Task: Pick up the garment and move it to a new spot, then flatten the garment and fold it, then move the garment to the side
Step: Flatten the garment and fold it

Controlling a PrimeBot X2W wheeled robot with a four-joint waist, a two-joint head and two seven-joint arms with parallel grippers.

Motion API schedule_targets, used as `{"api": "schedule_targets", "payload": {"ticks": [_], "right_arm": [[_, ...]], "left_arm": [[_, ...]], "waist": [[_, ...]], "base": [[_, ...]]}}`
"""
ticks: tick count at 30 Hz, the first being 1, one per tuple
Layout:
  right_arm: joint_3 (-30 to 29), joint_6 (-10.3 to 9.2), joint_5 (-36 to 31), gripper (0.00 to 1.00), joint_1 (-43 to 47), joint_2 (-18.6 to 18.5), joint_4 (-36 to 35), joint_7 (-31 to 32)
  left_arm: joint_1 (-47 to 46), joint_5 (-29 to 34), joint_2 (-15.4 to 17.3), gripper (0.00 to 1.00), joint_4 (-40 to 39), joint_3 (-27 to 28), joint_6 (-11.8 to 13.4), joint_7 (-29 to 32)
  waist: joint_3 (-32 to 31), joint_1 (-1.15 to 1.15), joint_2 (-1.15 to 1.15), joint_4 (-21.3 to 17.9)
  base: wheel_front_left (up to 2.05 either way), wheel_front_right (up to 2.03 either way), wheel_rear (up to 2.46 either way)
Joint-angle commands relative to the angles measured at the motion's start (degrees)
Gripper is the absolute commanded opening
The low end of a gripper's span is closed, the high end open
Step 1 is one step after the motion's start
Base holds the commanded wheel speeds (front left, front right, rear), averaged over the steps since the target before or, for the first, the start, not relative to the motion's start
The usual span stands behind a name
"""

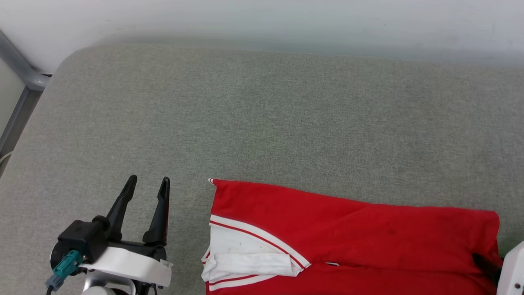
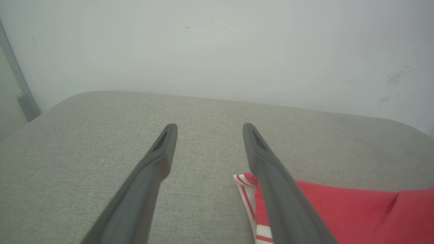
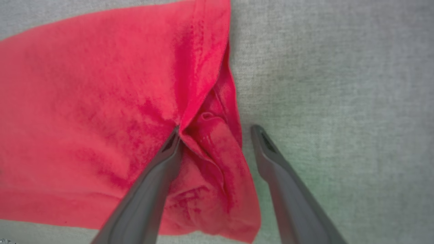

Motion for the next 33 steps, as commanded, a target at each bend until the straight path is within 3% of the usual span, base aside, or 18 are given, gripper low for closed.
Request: {"api": "schedule_targets", "payload": {"ticks": [1,8,9,10,11,12,22,33], "right_arm": [[2.33,0.18,0.97,1.00,0.04,1.66,1.61,0.06],[7.61,0.43,4.51,1.00,0.08,1.26,2.53,-2.48],[7.97,0.42,4.71,0.93,0.10,1.06,2.68,-2.76],[8.28,0.42,4.69,0.50,0.12,0.85,2.77,-3.29],[8.50,0.42,4.49,0.29,0.07,0.60,2.82,-3.74],[8.59,0.41,4.15,0.00,-0.03,0.32,2.93,-4.24],[5.31,0.03,1.76,0.00,-1.34,-2.31,5.20,-9.87],[-4.26,0.04,-5.50,0.00,-2.78,-3.88,10.42,-15.07]], "left_arm": [[-0.50,0.32,-0.33,1.00,0.16,0.18,-0.32,-0.24],[0.29,1.22,-1.56,1.00,1.65,1.54,-1.73,-0.24],[0.46,1.35,-1.74,1.00,1.81,1.70,-1.95,-0.24],[0.59,1.51,-1.90,1.00,1.92,1.83,-2.15,-0.24],[0.65,1.64,-2.04,1.00,2.07,1.91,-2.25,-0.24],[0.74,1.73,-2.15,1.00,2.18,1.98,-2.37,-0.24],[1.96,2.47,-3.10,1.00,2.66,3.33,-3.39,-0.24],[3.23,3.03,-3.53,1.00,2.77,3.60,-3.71,-0.19]], "waist": [[-0.03,0.00,0.00,0.07],[-1.09,0.00,0.00,-0.13],[-1.28,0.00,0.00,-0.21],[-1.44,0.00,0.00,-0.29],[-1.59,0.00,0.00,-0.35],[-1.75,0.00,0.00,-0.43],[-3.20,0.00,0.00,-1.47],[-5.40,0.00,0.00,-2.76]], "base": [[0.00,0.00,0.00],[0.00,0.00,0.00],[0.00,0.00,0.00],[0.00,0.00,0.00],[0.00,0.00,0.00],[0.00,0.00,0.00],[0.00,0.00,0.00],[0.00,0.00,0.00]]}}
